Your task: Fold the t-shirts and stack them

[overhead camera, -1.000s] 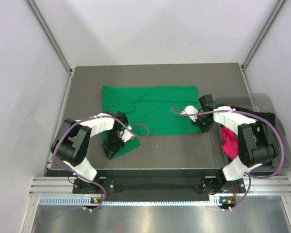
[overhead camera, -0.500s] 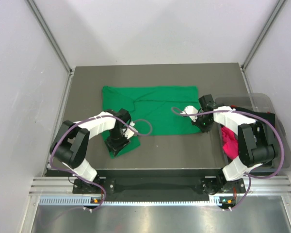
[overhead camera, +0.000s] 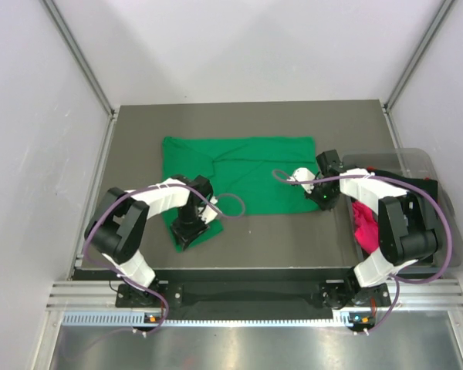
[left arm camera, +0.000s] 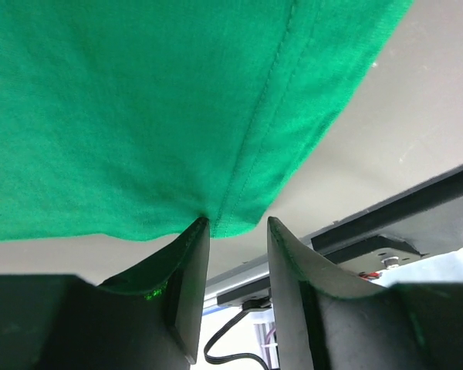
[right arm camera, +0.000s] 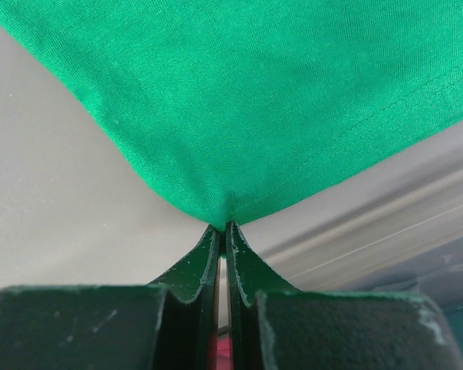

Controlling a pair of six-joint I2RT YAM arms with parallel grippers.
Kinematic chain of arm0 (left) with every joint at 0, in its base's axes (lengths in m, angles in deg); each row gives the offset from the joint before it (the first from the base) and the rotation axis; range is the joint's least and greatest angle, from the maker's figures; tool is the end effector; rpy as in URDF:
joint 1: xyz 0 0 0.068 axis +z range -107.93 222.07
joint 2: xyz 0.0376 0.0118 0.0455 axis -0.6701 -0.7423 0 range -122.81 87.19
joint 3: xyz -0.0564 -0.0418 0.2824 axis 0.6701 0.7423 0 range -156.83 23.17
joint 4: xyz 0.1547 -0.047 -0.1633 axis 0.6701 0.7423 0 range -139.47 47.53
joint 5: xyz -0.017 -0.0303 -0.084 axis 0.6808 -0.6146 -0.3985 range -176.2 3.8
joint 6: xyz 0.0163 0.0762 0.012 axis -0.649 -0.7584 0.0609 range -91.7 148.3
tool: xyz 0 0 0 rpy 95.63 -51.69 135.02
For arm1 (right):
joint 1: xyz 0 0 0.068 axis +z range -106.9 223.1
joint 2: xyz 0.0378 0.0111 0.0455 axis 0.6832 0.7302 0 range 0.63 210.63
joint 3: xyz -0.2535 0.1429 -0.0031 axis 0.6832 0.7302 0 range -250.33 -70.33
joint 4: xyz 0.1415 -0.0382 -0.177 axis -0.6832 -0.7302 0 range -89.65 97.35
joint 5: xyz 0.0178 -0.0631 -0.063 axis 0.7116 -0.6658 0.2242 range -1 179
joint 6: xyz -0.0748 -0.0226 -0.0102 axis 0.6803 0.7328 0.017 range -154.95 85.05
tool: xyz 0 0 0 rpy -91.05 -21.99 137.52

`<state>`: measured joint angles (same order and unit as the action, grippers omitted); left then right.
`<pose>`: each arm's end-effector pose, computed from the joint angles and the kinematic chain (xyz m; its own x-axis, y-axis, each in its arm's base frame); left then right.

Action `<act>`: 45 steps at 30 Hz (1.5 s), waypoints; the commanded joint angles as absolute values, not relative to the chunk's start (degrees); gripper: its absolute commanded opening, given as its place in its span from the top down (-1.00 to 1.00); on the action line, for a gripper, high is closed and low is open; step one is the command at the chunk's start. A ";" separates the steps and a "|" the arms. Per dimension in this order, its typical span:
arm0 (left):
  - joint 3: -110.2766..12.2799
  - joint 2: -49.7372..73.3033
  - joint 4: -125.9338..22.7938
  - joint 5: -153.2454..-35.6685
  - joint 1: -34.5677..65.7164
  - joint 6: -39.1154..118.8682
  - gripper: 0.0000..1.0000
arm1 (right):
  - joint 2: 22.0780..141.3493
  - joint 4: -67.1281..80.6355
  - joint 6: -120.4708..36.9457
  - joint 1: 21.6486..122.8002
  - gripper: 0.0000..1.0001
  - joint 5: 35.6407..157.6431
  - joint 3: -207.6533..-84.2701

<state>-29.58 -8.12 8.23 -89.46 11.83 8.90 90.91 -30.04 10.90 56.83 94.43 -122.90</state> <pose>0.1854 -0.1126 0.1573 -0.6378 0.7556 0.1493 0.7484 0.6538 -0.1119 0.2524 0.0682 0.1782 -0.4673 -0.8496 -0.2448 -0.8547 0.5049 -0.1209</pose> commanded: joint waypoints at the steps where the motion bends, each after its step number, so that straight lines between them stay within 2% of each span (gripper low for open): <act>1: -28.42 -9.66 6.61 -87.96 11.40 9.22 0.18 | 90.46 -29.30 10.84 56.63 0.97 94.98 -123.24; 3: -27.37 -11.07 5.21 -86.72 11.14 9.22 0.25 | 90.46 -29.04 10.58 56.81 0.97 95.07 -123.50; 5: -26.58 -12.56 3.46 -84.09 10.79 8.88 0.44 | 90.28 -28.86 10.40 56.72 0.96 94.98 -123.59; 6: -26.23 -13.18 3.10 -83.83 10.70 9.05 0.71 | 90.28 -28.95 10.40 56.81 0.97 94.98 -123.59; 8: -26.31 -14.14 3.00 -83.56 10.70 9.22 0.98 | 89.93 -28.86 10.32 56.72 0.97 94.72 -123.59; 16: -27.98 -8.97 4.49 -80.66 10.70 9.31 1.00 | 84.66 -28.86 9.17 56.63 1.00 94.71 -124.55; 23: -36.93 0.17 6.87 -74.69 10.78 7.65 1.00 | 76.23 -29.65 5.05 55.93 1.00 98.57 -129.82; 27: -43.08 1.76 4.33 -67.50 10.79 6.85 1.00 | 75.69 -27.90 2.15 55.93 1.00 98.93 -132.99; 32: -46.43 1.15 -3.84 -61.33 11.66 4.13 1.00 | 80.33 -25.18 0.30 55.84 1.00 97.18 -136.68; 37: -51.79 -4.81 -11.05 -57.90 14.56 2.20 1.00 | 85.44 -20.60 -1.90 54.97 1.00 95.77 -140.19; 45: -62.77 -14.49 -16.50 -58.07 19.05 0.00 1.00 | 95.98 -17.09 -4.62 52.50 1.00 95.50 -149.15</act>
